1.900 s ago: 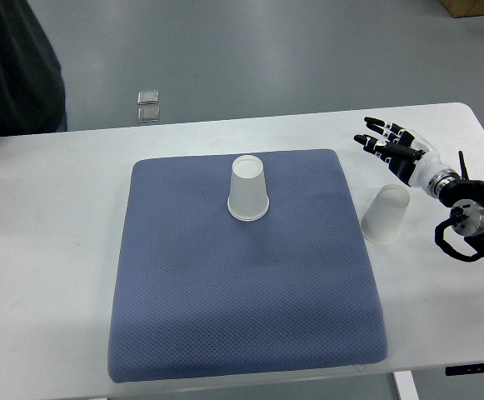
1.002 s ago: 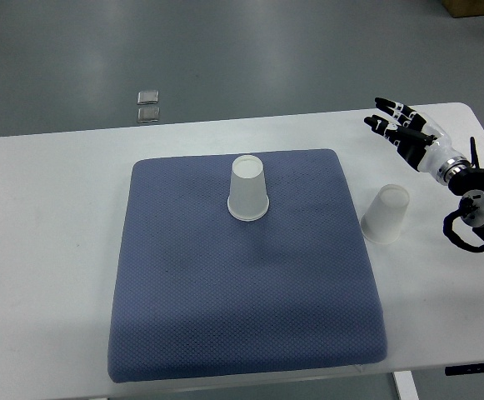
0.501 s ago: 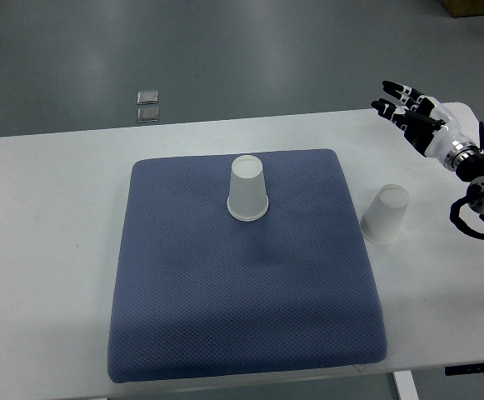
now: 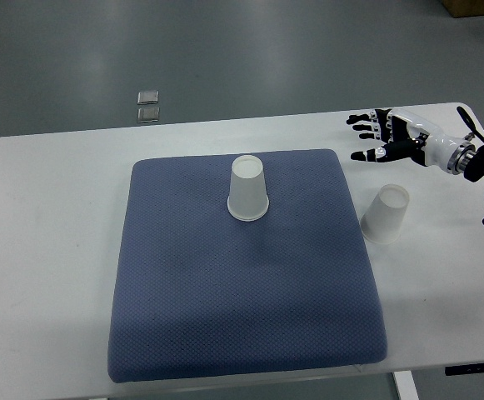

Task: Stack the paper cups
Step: 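Lower the right hand over the loose cup and open its fingers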

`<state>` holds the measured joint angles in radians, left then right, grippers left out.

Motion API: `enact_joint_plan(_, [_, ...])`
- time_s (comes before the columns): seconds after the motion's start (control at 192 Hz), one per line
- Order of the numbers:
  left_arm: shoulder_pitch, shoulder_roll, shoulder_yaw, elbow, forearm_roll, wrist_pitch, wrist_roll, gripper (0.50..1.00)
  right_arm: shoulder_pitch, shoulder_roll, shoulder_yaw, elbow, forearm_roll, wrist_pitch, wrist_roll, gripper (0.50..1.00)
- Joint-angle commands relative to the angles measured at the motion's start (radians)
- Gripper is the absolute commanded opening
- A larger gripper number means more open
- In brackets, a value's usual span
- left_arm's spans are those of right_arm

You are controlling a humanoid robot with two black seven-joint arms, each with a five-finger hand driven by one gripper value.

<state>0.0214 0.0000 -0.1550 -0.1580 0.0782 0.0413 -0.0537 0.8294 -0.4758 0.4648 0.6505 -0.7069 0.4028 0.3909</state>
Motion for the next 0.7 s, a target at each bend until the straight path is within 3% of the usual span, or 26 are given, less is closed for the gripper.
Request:
enact_joint_plan(0.0, [0.000,0.000,0.000,0.000,0.000,0.000,0.000,1.000,0.016,-0.023,-0.002,0.014,-0.121,0.031,0.020,0.924])
enact_joint_plan(0.365, [0.000,0.000,0.000,0.000,0.000,0.000,0.000,1.000,0.056,-0.113,-0.028,0.141,-0.442,0.056,0.054,0.924])
enact_joint_plan(0.694, [0.000,0.000,0.000,0.000,0.000,0.000,0.000,1.000,0.063,-0.124,-0.049,0.156,-0.635,0.045,0.068,0.923])
